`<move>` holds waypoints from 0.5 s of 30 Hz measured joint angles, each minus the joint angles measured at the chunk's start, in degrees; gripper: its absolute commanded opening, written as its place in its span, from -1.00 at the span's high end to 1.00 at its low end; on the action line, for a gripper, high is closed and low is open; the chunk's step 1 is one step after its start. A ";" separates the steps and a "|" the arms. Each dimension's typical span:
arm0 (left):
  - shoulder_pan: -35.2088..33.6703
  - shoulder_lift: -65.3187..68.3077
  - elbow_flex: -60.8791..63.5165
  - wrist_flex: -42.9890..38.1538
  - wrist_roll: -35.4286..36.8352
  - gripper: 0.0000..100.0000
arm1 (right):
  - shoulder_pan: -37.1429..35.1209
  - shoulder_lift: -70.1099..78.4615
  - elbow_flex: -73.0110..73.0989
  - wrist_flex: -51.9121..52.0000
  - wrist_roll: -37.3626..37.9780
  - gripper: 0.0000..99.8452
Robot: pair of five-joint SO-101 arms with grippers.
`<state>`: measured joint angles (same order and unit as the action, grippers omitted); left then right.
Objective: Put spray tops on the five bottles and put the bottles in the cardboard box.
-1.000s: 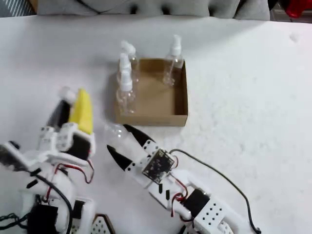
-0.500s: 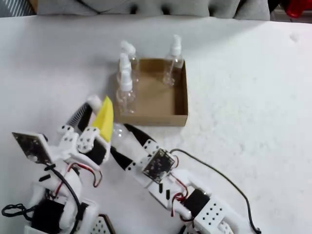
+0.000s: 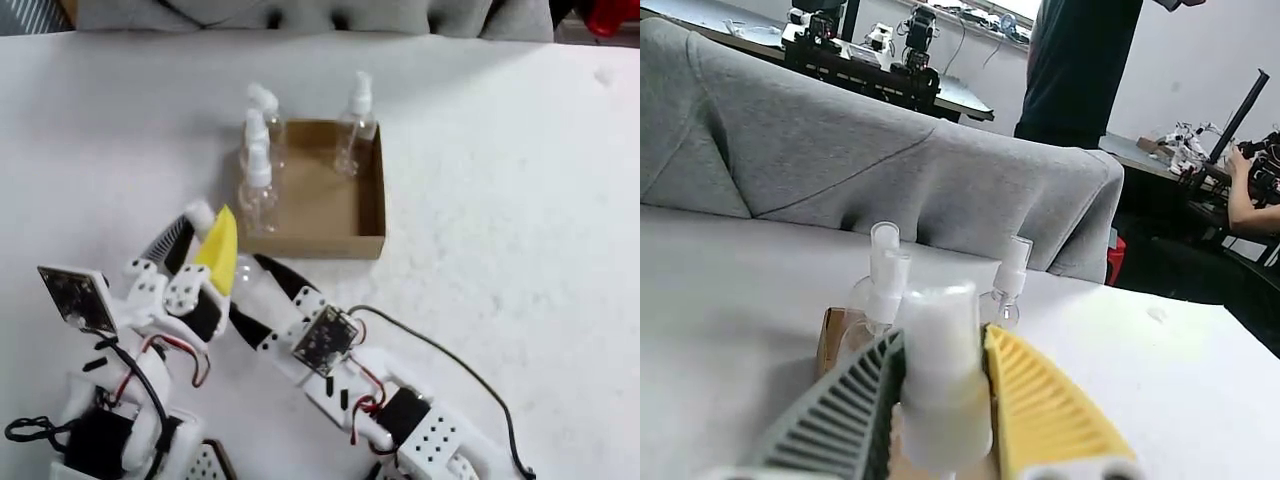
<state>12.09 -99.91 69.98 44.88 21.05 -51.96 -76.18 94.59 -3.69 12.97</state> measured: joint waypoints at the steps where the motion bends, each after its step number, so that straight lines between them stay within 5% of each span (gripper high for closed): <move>1: 0.00 0.00 0.00 0.00 0.00 0.95 | 0.00 0.00 0.00 0.00 0.00 0.97; 11: 0.00 0.00 0.00 0.00 -3.52 0.95 | 1.49 0.00 0.00 0.00 0.00 0.97; 15: 0.09 0.00 0.00 1.58 -3.87 0.73 | 1.58 0.00 0.00 0.00 0.00 0.97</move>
<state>12.18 -99.91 69.98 46.46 17.19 -50.37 -76.18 94.59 -3.69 12.97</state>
